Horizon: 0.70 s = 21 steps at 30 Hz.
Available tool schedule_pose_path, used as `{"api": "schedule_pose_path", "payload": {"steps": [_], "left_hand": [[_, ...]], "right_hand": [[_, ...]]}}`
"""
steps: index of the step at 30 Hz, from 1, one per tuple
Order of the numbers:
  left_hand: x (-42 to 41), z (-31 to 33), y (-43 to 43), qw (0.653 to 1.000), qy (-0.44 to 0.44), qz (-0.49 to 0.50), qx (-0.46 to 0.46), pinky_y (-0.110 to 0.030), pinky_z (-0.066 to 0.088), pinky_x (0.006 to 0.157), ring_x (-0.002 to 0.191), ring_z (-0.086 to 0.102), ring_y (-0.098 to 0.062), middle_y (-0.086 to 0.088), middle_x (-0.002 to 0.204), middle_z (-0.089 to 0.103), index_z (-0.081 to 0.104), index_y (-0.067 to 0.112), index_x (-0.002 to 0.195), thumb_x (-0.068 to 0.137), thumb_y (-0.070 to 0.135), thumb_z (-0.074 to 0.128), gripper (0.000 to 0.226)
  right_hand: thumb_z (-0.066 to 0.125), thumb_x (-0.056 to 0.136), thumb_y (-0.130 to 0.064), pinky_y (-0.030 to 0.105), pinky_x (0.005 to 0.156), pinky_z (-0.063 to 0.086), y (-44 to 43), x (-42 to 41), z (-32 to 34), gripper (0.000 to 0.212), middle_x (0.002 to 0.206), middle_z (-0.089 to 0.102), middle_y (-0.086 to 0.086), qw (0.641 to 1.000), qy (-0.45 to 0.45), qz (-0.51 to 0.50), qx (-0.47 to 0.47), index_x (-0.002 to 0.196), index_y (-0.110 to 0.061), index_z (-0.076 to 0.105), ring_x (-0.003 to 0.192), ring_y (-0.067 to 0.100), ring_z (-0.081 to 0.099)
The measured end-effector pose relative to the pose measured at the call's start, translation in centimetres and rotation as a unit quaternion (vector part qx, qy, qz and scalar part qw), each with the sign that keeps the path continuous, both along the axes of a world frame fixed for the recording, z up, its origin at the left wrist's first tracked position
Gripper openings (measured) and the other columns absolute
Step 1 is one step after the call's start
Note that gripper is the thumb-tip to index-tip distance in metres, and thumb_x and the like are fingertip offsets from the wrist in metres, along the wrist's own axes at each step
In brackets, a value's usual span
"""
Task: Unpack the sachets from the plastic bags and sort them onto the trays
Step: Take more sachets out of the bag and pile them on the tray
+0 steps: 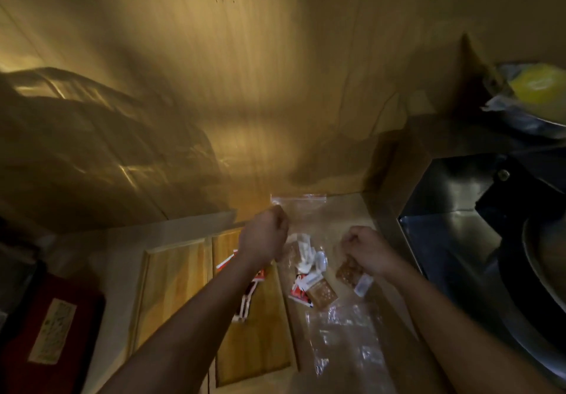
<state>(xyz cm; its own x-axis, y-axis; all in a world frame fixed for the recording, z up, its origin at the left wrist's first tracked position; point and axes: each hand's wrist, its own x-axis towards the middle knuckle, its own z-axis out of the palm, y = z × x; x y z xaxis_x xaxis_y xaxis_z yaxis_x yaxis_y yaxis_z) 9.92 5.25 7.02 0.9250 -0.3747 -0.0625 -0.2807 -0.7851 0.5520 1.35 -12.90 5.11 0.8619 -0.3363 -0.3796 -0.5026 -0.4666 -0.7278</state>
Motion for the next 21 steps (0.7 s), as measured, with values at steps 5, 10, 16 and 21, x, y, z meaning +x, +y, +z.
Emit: {"api": "schedule_pose_path", "payload": {"steps": [5, 10, 16, 21], "left_hand": [[6.0, -2.4, -0.2, 0.998, 0.015, 0.061, -0.006, -0.035, 0.048, 0.076, 0.095, 0.063, -0.033, -0.016, 0.101, 0.068, 0.061, 0.013, 0.091, 0.088, 0.022, 0.047, 0.016], [8.0, -6.2, -1.6, 0.992, 0.062, 0.075, 0.083, -0.042, 0.042, 0.098, 0.119, 0.051, -0.033, -0.014, 0.129, 0.056, 0.035, 0.015, 0.135, 0.089, 0.030, 0.052, 0.051], [7.2, -8.5, -3.1, 0.977, 0.193, 0.095, 0.000, -0.043, 0.031, 0.111, 0.130, 0.043, -0.031, -0.014, 0.141, 0.046, 0.009, 0.016, 0.145, 0.085, 0.039, 0.058, 0.081], [7.0, -7.2, -2.6, 0.929, 0.240, 0.189, -0.208, -0.046, 0.052, 0.087, 0.096, 0.064, -0.036, -0.025, 0.105, 0.066, 0.056, -0.001, 0.107, 0.080, 0.003, 0.063, 0.028]], "right_hand": [[0.051, 0.084, -0.005, 0.013, 0.037, 0.033, 0.1, 4.8, -0.7, 0.029, 0.048, 0.053, -0.004, 0.997, -0.019, -0.064, 0.044, 0.057, -0.016, 0.051, 0.043, 0.005, 0.047], [0.056, 0.087, -0.021, 0.030, 0.072, 0.048, 0.6, 7.2, -3.7, 0.020, 0.100, 0.067, 0.013, 0.990, -0.021, -0.129, 0.047, 0.102, -0.008, 0.062, 0.087, 0.024, 0.062], [0.067, 0.078, -0.018, 0.036, 0.067, 0.052, 2.4, 7.8, -5.2, 0.046, 0.105, 0.062, 0.010, 0.949, 0.010, -0.228, 0.217, 0.120, -0.011, 0.047, 0.088, 0.027, 0.061], [0.051, 0.085, 0.003, 0.024, 0.040, 0.027, 2.7, 7.2, -4.7, 0.008, 0.056, 0.044, 0.012, 0.918, 0.004, -0.237, 0.319, 0.082, 0.000, 0.058, 0.044, 0.019, 0.038]]}}
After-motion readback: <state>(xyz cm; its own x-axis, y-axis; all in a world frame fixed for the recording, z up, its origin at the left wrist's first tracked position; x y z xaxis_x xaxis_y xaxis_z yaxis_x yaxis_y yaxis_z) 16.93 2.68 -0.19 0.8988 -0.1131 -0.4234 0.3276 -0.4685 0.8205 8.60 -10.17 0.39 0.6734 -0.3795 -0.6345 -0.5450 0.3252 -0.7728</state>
